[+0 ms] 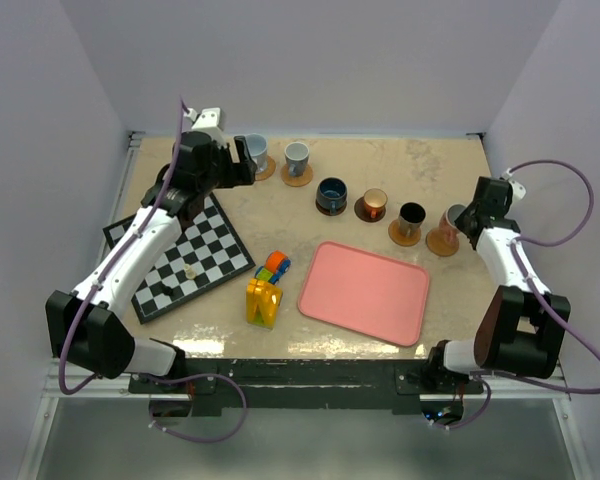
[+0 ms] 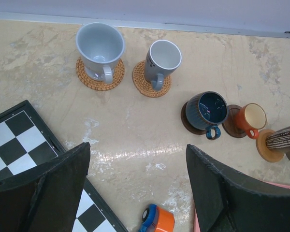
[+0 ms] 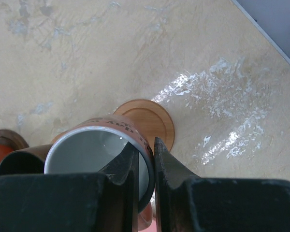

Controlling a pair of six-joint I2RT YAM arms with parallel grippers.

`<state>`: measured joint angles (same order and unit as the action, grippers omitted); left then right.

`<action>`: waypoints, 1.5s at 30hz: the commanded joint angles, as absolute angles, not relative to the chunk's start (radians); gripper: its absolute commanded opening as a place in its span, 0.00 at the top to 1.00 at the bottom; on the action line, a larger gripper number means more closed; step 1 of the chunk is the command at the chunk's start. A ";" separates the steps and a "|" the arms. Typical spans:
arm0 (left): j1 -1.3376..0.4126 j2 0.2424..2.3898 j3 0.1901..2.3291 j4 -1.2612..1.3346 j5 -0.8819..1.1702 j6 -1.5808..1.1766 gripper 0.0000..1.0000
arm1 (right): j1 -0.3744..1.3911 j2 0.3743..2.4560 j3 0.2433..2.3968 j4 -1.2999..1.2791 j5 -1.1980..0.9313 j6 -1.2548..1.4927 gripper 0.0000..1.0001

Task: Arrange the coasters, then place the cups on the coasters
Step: Place the cup on the coaster.

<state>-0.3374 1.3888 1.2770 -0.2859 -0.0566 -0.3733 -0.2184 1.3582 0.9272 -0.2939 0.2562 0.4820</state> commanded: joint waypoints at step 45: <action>-0.302 1.371 1.244 -0.199 -0.021 -0.413 0.15 | -0.195 1.488 0.922 -0.238 0.333 0.474 1.00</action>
